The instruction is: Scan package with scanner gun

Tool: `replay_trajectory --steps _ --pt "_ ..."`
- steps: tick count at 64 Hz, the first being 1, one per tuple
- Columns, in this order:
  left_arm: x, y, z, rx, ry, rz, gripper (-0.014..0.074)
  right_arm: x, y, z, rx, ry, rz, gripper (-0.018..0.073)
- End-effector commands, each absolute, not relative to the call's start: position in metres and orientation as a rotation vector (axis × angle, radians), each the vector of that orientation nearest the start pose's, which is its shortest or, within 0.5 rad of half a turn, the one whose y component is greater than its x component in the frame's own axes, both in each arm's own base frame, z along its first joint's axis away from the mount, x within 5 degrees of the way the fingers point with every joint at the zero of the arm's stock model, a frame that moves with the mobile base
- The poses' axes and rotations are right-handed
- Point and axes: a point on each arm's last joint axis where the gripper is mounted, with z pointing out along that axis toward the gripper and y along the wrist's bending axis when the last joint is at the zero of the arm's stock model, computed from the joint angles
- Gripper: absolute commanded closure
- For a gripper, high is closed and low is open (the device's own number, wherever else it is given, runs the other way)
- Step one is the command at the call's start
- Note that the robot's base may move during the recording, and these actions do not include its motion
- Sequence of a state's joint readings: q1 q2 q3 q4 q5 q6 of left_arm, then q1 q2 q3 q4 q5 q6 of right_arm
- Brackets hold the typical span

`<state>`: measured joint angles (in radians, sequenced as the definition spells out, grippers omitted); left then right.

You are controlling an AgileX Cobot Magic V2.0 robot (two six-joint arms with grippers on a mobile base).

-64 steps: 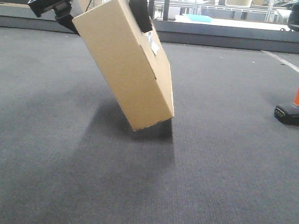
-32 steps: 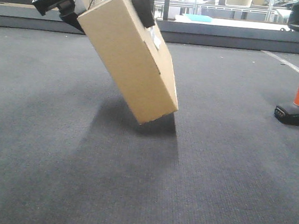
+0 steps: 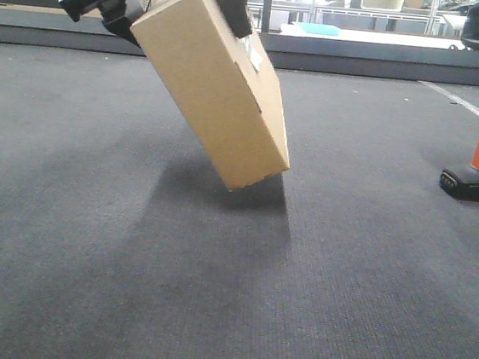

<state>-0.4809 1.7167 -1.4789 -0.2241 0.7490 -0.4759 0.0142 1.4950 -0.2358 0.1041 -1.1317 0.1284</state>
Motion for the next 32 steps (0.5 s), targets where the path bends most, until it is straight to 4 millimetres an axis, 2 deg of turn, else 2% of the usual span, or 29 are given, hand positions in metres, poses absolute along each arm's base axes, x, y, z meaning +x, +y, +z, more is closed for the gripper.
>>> replay_trajectory --steps 1,7,14,22,32 --pt "0.339 -0.193 0.318 -0.137 2.51 -0.683 0.0707 0.226 -0.006 0.183 0.204 1.587 0.068 0.0439" --pt "0.339 -0.193 0.318 -0.138 2.508 -0.684 0.0707 0.227 -0.007 0.181 0.221 1.611 0.064 0.022" --pt "0.339 -0.193 0.318 -0.116 2.504 -0.677 0.0707 0.232 -0.009 0.179 0.257 1.654 0.057 0.0076" --pt "0.339 -0.193 0.318 -0.11 2.504 -0.675 0.0707 0.236 -0.01 0.183 0.266 1.643 0.057 0.0006" --pt "0.339 -0.193 0.318 -0.11 2.504 -0.675 0.0707 0.237 -0.01 0.182 0.267 1.656 0.059 -0.0003"
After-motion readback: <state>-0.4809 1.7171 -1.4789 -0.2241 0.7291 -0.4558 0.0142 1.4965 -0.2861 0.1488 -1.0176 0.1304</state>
